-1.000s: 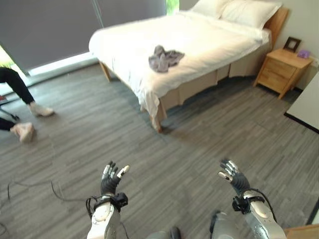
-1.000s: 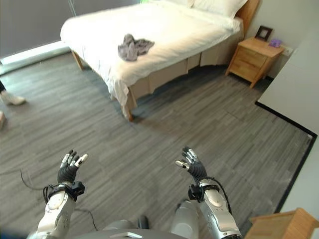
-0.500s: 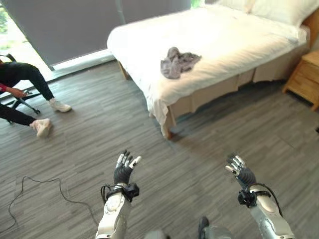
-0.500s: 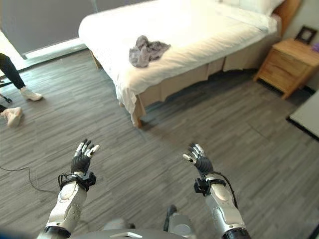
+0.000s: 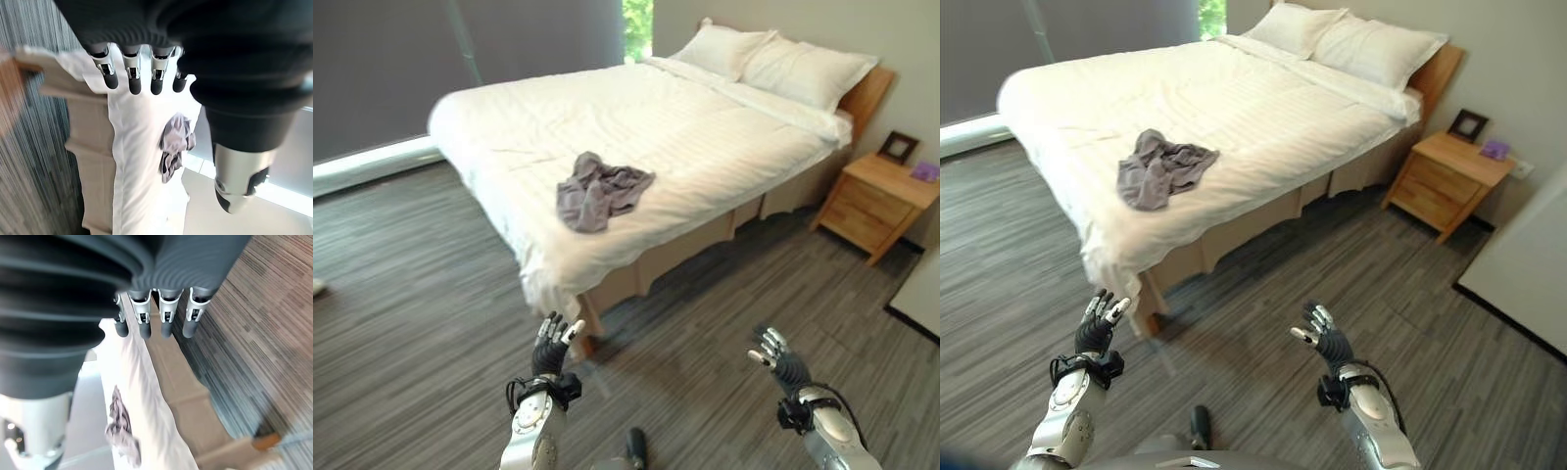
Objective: Pick up bed clothes into laundry basket.
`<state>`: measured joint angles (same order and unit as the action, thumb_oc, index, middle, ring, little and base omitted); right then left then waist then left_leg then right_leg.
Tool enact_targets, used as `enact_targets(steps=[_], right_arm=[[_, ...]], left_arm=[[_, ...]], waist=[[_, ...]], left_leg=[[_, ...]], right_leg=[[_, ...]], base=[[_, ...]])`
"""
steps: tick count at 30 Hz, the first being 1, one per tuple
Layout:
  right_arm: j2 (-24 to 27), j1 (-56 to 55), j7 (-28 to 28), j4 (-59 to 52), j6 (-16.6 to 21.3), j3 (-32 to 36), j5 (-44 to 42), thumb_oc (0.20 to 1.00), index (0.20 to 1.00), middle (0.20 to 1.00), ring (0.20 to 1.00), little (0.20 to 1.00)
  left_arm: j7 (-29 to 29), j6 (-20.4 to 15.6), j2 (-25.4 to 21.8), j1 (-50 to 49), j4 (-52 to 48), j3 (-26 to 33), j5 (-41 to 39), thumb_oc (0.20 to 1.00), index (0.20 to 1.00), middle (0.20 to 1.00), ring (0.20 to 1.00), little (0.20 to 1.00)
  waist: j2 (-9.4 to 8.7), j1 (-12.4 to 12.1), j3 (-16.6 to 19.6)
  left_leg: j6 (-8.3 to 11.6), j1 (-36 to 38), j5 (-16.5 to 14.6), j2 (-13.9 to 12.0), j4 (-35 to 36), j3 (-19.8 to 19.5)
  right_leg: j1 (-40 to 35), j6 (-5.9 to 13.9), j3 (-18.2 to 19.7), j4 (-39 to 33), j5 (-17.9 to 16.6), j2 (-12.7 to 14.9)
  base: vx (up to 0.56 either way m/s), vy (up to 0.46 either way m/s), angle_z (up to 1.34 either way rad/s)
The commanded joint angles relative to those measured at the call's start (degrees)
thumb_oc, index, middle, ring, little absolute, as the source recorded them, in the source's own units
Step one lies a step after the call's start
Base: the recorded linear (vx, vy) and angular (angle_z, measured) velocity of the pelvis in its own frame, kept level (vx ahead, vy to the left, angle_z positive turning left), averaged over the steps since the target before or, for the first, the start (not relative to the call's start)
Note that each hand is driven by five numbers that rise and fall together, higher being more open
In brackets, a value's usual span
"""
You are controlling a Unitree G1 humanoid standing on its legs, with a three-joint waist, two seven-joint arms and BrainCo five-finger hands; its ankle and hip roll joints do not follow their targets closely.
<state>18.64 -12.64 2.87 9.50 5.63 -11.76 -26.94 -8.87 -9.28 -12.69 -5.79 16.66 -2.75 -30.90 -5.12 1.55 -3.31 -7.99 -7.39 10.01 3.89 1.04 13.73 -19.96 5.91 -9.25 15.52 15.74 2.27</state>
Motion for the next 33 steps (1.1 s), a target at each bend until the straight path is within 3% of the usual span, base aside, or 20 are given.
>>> enact_targets(steps=[1,3,5,8,9,10,11,12,13,14,17,21,24,25,31,33], right_arm=[[-0.6,5.2,0.3,-3.1,2.6,0.4,0.2,1.0,1.0,1.0,1.0,1.0],[-1.3,6.4,0.0,-3.2,2.8,-0.4,0.2,1.0,1.0,1.0,1.0,1.0],[-1.4,6.6,-0.2,-3.0,2.7,-0.3,0.7,1.0,1.0,1.0,1.0,1.0],[-1.4,6.5,-0.5,-2.4,2.4,0.7,0.7,1.0,1.0,1.0,1.0,1.0],[-1.1,6.1,-0.6,-2.3,2.3,1.3,0.9,1.0,1.0,1.0,1.0,1.0],[-0.5,5.8,-1.0,-1.8,2.4,2.6,1.2,1.0,1.0,1.0,1.0,1.0],[-0.6,5.8,-1.0,-1.8,2.3,2.6,1.3,1.0,1.0,1.0,1.0,1.0],[-0.2,6.1,-1.2,-1.6,2.4,3.2,1.4,1.0,1.0,1.0,1.0,1.0],[0.7,6.5,-2.1,-1.6,2.4,4.4,2.5,1.0,1.0,1.0,1.0,1.0],[1.6,7.2,-2.2,-1.0,2.5,5.0,3.6,1.0,1.0,1.0,1.0,1.0],[3.7,9.5,-3.6,1.4,2.1,6.2,6.4,1.0,1.0,1.0,1.0,1.0],[10.6,18.4,-5.3,9.0,1.1,6.5,8.0,1.0,1.0,1.0,1.0,1.0],[18.4,30.8,-4.5,18.2,-0.6,1.4,10.6,1.0,1.0,1.0,1.0,1.0],[18.4,31.3,-4.4,18.5,-0.4,1.2,10.5,1.0,1.0,1.0,1.0,1.0],[19.6,66.2,-6.2,57.7,-3.3,-11.2,12.7,1.0,1.0,1.0,1.0,1.0],[19.3,74.1,-7.5,64.9,-3.6,-14.0,16.6,1.0,1.0,1.0,1.0,1.0]], left_arm=[[-2.0,-3.4,-2.9,1.8,-5.1,1.1,1.0,1.0,1.0,1.0,1.0,1.0],[-2.8,-3.1,-4.5,2.7,-6.0,1.5,2.0,1.0,1.0,1.0,1.0,1.0],[-2.6,-2.9,-5.3,2.9,-5.9,1.9,3.0,1.0,1.0,1.0,1.0,1.0],[-2.2,-3.0,-6.3,2.1,-6.2,2.8,3.6,1.0,1.0,1.0,1.0,1.0],[-1.8,-3.1,-6.5,1.6,-6.0,2.8,3.6,1.0,1.0,1.0,1.0,1.0],[-1.3,-3.0,-6.6,0.7,-4.6,3.0,4.0,1.0,1.0,1.0,1.0,1.0],[-1.3,-3.0,-6.6,0.7,-4.6,3.0,3.9,1.0,1.0,1.0,1.0,1.0],[-1.3,-3.1,-7.0,0.8,-3.8,3.1,4.3,1.0,1.0,1.0,1.0,1.0],[-1.3,-3.2,-7.1,0.1,-3.0,3.3,3.7,1.0,1.0,1.0,1.0,1.0],[-1.0,-3.2,-7.1,-0.1,-2.5,3.3,3.3,1.0,1.0,1.0,1.0,1.0],[-0.5,-3.0,-7.3,-0.4,-1.4,3.2,3.0,1.0,1.0,1.0,1.0,1.0],[0.2,-2.9,-7.6,-2.6,-2.5,3.5,1.3,1.0,1.0,1.0,1.0,1.0],[1.7,-2.3,-8.6,-4.1,-3.8,2.2,-1.0,1.0,1.0,1.0,1.0,1.0],[1.7,-2.3,-8.5,-4.1,-3.8,2.4,-1.0,1.0,1.0,1.0,1.0,1.0],[3.7,-2.1,-10.9,-4.6,-7.0,-0.4,-3.4,1.0,1.0,1.0,1.0,1.0],[3.9,-2.5,-11.9,-3.9,-6.9,-1.0,-3.2,1.0,1.0,1.0,1.0,1.0]], waist=[[2.29,-1.9,-2.1],[4.1,0.1,-4.6],[4.1,0.7,-5.0],[3.81,1.1,-5.4],[3.46,1.5,-5.5],[2.37,2.3,-5.1],[2.42,2.3,-5.2],[1.88,2.3,-5.1],[1.08,1.8,-4.8],[0.6,1.3,-4.7],[-0.19,0.2,-4.1],[-0.39,-2.3,-2.8],[-0.04,-4.6,-2.5],[0.04,-4.4,-2.6],[1.0,-8.8,-3.0],[1.52,-10.1,-3.4]], left_leg=[[7.25,2.7,-3.1,-5.9,-0.5,1.6],[6.3,7.9,-4.5,-6.5,2.4,1.1],[6.37,9.3,-5.1,-6.4,3.1,0.7],[7.34,11.0,-6.2,-6.7,3.6,-0.1],[7.87,11.4,-6.7,-6.7,3.7,-1.1],[8.58,12.5,-7.9,-5.8,4.0,-3.7],[8.59,12.6,-7.9,-5.8,4.0,-3.7],[8.77,12.9,-8.5,-5.8,4.0,-5.0],[8.9,13.8,-9.1,-5.8,4.0,-7.2],[8.9,14.0,-9.1,-5.8,4.0,-8.2],[9.0,14.3,-9.4,-5.7,3.9,-9.6],[9.49,14.1,-9.9,-6.0,3.9,-12.0],[9.99,13.5,-9.6,-6.9,3.7,-14.7],[10.01,13.5,-9.7,-7.0,3.6,-14.8],[11.22,11.2,-8.5,-8.3,3.5,-18.5],[11.6,10.0,-7.9,-8.5,3.5,-19.7]], right_leg=[[13.7,3.11,-0.4,6.3,-21.6,10.0],[21.4,2.82,-1.0,17.7,-23.5,10.7],[23.5,2.32,-1.7,17.9,-22.5,11.8],[25.5,2.44,-4.6,8.7,-22.3,14.6],[24.7,2.77,-4.2,3.1,-22.3,13.9],[25.0,3.7,1.2,-8.7,-22.6,10.9],[24.7,3.72,1.2,-8.9,-22.7,10.8],[24.8,4.35,3.9,-11.5,-23.4,10.2],[25.2,5.04,7.3,-12.7,-24.4,9.5],[25.1,5.12,8.1,-12.1,-24.9,9.4],[24.0,5.09,7.7,-12.9,-24.9,9.9],[20.9,4.64,6.1,-15.9,-22.9,9.3],[19.8,3.66,4.5,-15.6,-20.6,8.5],[19.7,3.64,4.4,-15.6,-20.6,8.4],[19.1,2.14,1.6,-16.2,-19.1,7.0],[19.1,1.85,0.6,-16.7,-18.8,6.6]], base=[[0.19,0.311,-0.07],[0.23,0.291,-0.09],[0.23,0.104,0.27],[0.26,-0.036,0.59],[0.38,-0.182,0.3],[0.3,-0.155,0.29],[0.29,-0.145,0.26],[0.21,-0.118,0.51],[0.26,-0.165,0.72],[0.19,-0.121,0.86],[0.12,-0.11,0.99],[0.13,-0.142,0.44],[0.07,-0.14,0.2],[0.06,-0.139,0.13],[0.03,-0.121,0.23],[0.01,-0.11,0.3]])
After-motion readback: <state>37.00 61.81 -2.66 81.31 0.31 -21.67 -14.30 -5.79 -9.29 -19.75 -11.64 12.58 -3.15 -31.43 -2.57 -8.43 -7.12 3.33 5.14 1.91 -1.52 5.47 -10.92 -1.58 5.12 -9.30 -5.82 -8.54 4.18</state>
